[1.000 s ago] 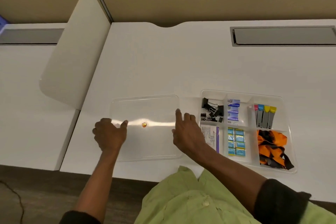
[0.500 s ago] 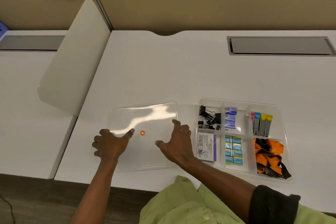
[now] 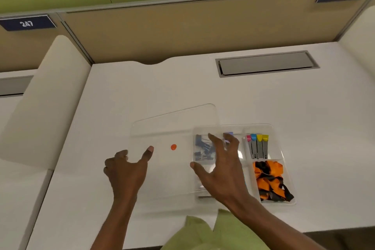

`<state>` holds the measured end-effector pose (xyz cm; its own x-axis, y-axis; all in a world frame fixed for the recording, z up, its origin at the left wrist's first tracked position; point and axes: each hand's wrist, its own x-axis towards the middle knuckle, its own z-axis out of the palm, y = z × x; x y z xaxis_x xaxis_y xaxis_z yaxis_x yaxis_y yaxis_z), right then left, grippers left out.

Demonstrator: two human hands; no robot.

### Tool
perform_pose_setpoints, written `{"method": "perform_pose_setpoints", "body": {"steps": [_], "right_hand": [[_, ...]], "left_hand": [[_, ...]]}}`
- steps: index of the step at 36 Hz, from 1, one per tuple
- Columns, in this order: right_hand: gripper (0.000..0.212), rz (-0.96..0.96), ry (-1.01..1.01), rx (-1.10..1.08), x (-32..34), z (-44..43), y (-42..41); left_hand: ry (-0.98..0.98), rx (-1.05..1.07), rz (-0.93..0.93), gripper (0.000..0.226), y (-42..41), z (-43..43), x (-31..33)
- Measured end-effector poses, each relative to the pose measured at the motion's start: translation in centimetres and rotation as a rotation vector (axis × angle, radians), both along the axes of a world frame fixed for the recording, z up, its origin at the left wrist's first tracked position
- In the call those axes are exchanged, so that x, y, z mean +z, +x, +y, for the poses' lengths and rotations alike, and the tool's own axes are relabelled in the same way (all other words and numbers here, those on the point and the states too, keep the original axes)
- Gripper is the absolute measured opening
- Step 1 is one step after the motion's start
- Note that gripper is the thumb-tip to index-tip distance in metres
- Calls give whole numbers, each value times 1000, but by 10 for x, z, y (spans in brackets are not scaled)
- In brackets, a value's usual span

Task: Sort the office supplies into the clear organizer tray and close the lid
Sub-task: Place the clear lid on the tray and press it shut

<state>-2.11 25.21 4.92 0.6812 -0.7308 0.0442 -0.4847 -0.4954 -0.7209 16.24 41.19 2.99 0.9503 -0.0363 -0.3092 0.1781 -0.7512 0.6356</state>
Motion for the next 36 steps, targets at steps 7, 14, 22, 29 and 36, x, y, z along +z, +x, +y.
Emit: {"method": "perform_pose_setpoints", "body": {"steps": [7,14,22,29,36], "right_hand": [[91,87,-7,-108,-11,-60,-86],[97,218,29,-103,-36,-82,-132],[95,287,-63,-105,-51,-92,-136],[94,316,56,-77,-59,-114,-142],[84,573,-51,25,-47,-108,-138]], "left_hand": [[-144,-218,90,106,-66,-66,-7],[-70,-275,133,110,-108,-106,-14],[65,-330,80,94,-123,-122,-15],[160,-383,13,91,-131,-130,-21],[328,-515,-81,91,-129,-127,-30]]}}
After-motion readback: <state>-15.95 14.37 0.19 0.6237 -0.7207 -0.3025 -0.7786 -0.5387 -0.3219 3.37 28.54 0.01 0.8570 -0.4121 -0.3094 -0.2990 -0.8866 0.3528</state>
